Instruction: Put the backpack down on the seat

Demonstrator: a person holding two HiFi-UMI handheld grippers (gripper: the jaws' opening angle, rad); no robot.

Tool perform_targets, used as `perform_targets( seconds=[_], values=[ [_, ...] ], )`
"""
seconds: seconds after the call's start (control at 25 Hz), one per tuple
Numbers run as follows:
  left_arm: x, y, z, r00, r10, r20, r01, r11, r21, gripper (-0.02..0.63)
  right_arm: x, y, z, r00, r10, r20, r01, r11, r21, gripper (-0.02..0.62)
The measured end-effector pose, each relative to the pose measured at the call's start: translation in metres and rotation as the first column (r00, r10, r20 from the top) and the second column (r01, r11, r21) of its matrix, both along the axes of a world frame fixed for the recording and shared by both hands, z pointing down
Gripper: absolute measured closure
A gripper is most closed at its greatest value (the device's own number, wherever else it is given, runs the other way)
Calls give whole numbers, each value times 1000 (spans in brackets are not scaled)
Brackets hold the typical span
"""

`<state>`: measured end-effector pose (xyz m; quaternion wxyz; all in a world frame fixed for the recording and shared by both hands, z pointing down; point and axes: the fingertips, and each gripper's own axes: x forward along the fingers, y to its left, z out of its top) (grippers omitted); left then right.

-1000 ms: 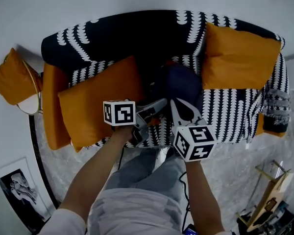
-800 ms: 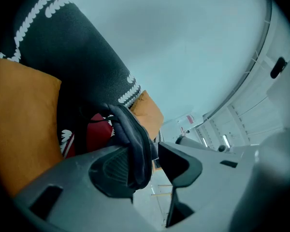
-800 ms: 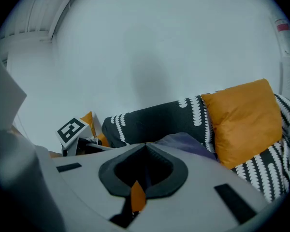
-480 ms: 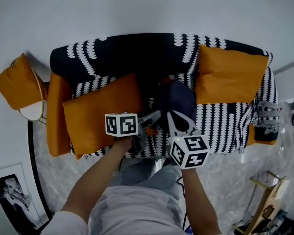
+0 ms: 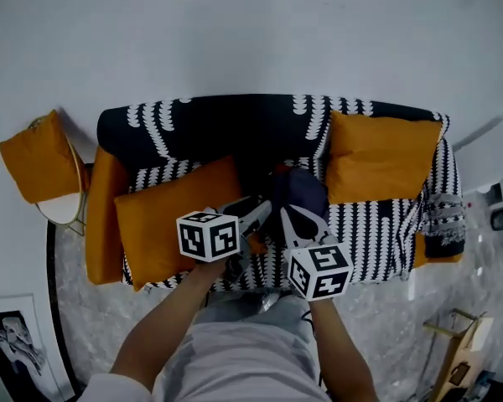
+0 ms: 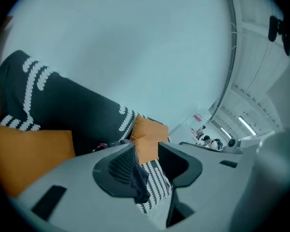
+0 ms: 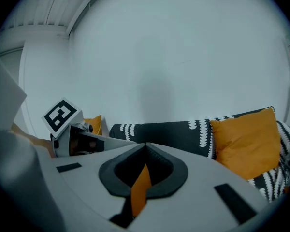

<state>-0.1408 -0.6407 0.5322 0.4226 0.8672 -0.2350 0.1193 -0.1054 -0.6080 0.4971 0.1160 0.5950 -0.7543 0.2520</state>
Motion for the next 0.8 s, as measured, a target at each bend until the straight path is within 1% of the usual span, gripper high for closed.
perform_targets(
  seconds=[0.12,0.24,0.44,0.68,0.72,0.8],
  values=[
    [0,0,-20,999,11,38,-13,998,63,456,-2,1,-16,1000,-2,-4,2,1000,10,594],
    [2,2,-40,996,28,84,-38,991,128,457,-1,2,-35,1000,-3,-17,4,999,37,595],
    [10,9,-69,989,40,144,-72,972,224,464,6,3,-60,999,1,-37,1,997,71,595],
    [14,10,-97,983,31,179,-87,946,314,489,9,3,-84,999,-1,-45,6,995,104,595],
    [14,10,-100,982,29,186,-90,941,327,504,9,3,-87,999,-2,-44,7,994,107,595],
    [15,10,-105,981,24,191,-91,933,349,558,8,4,-91,999,-7,-49,12,994,109,595]
  ],
)
